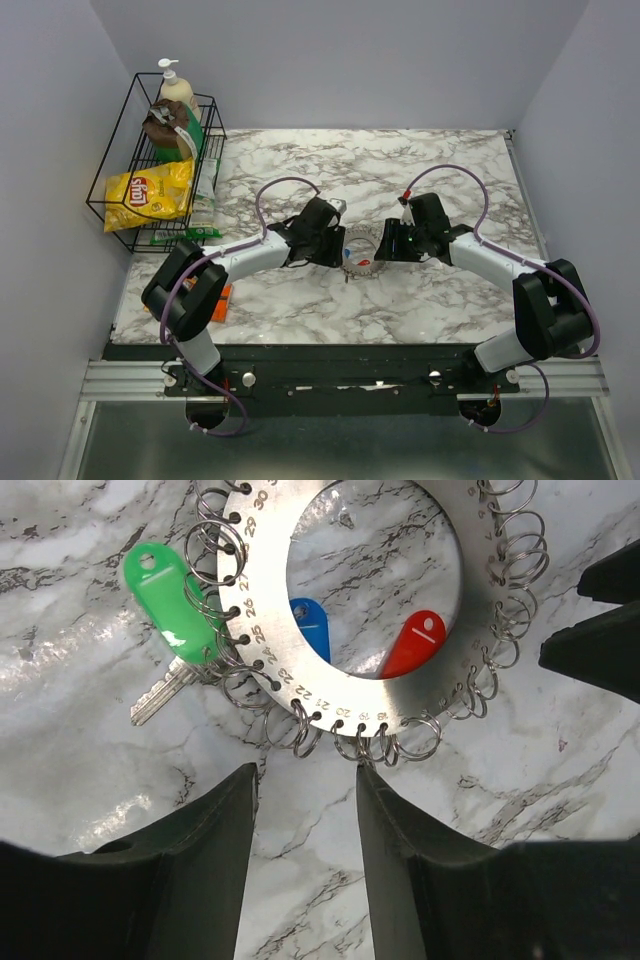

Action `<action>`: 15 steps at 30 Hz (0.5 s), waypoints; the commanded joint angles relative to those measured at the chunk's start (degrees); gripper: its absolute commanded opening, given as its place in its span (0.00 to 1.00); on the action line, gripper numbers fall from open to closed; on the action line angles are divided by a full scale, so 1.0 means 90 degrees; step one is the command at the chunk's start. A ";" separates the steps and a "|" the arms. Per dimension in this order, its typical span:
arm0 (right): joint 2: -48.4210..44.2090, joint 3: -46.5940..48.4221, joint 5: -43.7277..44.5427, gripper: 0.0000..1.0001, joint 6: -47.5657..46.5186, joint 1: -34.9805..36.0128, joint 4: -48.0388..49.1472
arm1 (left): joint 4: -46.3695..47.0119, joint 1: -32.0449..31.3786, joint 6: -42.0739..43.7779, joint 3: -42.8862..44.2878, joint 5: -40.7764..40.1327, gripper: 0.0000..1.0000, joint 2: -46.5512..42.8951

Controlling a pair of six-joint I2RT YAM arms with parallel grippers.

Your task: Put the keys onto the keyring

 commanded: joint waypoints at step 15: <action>-0.0010 0.0136 -0.0161 0.59 -0.0114 0.0034 -0.0061 | 0.0633 0.0592 -0.0351 -0.0167 0.0781 0.46 0.0143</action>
